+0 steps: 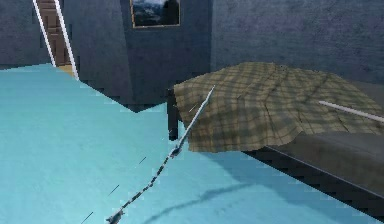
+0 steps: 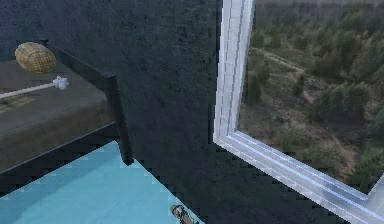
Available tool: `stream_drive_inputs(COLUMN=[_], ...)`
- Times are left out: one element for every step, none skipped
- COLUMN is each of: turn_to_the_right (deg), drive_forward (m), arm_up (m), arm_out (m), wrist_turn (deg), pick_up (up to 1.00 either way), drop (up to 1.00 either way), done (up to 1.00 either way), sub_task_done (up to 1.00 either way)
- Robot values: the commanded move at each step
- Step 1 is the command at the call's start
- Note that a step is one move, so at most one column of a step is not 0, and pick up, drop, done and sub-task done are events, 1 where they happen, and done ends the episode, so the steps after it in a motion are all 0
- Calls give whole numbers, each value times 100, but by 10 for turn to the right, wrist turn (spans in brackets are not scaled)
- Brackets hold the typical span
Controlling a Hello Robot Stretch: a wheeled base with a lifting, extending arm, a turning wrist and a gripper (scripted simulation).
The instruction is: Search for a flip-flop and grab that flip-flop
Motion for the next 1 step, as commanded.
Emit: stream_drive_inputs(turn_to_the_right=[0], drive_forward=[0], arm_up=[10], arm_out=[0], wrist_turn=[0], pick_up=[0], drop=[0], done=[0], sub_task_done=[0])
